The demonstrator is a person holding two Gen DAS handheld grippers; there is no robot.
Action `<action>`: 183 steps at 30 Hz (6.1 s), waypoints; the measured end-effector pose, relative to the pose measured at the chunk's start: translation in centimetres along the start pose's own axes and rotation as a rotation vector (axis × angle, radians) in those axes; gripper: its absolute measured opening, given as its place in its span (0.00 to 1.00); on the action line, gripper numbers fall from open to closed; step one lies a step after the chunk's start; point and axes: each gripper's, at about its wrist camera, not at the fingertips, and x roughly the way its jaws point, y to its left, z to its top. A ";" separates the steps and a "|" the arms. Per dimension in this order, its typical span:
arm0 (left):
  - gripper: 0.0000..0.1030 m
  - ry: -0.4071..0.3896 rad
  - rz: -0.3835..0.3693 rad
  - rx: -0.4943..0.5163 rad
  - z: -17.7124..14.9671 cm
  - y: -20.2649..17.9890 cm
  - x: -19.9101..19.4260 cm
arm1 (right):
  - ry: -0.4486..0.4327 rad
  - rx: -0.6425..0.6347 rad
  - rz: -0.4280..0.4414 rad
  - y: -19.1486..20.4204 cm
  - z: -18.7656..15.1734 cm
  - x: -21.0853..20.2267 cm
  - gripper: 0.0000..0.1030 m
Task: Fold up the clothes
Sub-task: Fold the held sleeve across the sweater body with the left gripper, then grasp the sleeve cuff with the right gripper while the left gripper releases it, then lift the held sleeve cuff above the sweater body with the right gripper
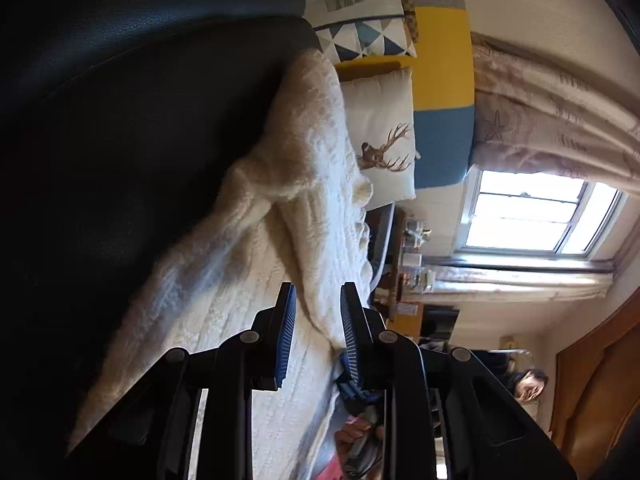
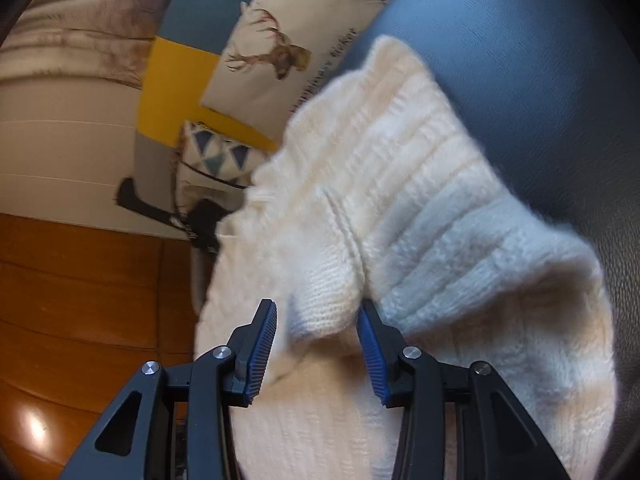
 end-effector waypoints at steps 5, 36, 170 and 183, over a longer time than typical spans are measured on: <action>0.24 -0.074 -0.080 -0.116 1.2 1.0 -1.8 | -0.016 0.059 0.042 -1.0 -0.2 -0.2 0.41; 0.32 -0.317 0.157 0.099 2.2 -3.6 -3.9 | -0.126 -0.237 -0.018 6.0 0.8 -2.5 0.17; 0.17 -0.327 -0.008 -0.157 2.7 3.5 -1.5 | -0.166 -0.587 -0.104 13.6 2.8 -1.2 0.05; 0.10 -0.278 0.020 -0.163 2.4 4.4 -2.0 | -0.049 -0.442 -0.181 5.1 2.1 2.6 0.06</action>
